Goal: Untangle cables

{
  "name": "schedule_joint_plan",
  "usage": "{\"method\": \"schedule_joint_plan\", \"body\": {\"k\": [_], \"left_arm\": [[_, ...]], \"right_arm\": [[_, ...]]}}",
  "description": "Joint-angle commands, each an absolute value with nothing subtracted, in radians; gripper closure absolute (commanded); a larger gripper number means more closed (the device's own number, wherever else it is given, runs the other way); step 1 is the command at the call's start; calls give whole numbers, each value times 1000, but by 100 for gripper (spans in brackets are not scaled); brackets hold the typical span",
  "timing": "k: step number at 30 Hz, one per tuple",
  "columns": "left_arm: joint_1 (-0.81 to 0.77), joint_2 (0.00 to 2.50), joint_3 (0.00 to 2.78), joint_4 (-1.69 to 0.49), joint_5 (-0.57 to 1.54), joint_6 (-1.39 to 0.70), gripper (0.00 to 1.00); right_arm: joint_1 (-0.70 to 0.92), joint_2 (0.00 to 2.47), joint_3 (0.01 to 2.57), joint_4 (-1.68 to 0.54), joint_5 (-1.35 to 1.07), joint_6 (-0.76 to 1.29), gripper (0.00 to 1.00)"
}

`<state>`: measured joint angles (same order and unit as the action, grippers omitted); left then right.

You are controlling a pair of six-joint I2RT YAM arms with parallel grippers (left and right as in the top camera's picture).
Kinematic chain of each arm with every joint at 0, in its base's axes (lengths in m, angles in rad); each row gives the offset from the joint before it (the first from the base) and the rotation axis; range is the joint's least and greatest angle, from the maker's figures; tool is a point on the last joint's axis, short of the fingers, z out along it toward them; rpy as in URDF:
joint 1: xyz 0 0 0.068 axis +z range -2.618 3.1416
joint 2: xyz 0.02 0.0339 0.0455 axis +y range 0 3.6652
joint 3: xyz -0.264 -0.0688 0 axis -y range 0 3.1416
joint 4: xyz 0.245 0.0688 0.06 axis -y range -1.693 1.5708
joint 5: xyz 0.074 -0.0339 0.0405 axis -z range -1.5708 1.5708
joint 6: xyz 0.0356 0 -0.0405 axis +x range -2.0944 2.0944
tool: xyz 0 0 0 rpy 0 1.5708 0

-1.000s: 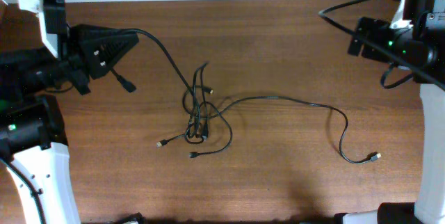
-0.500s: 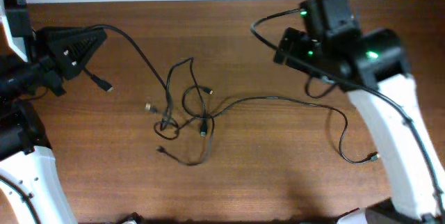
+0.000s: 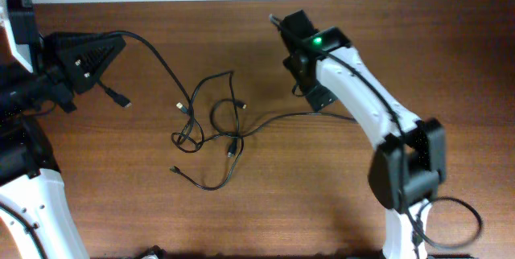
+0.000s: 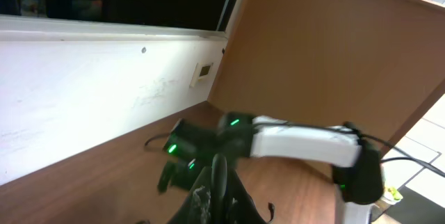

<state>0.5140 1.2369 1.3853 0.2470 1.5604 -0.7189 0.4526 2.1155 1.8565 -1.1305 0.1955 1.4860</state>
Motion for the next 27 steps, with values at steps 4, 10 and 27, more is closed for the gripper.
{"method": "schedule_joint_plan", "body": {"k": [4,10,27], "left_arm": [[520,1223,1392,249,1573,-703,100],[520,1223,1392,249,1573,-703,100],[520,1222,1392,226,1573,-703,100]], "right_arm": [[498,2209,1849,-1108,142,1633,1],[533,2209,1849,-1115,142,1633,0],[558,2214,1849,-1179,139,1692,47]]}}
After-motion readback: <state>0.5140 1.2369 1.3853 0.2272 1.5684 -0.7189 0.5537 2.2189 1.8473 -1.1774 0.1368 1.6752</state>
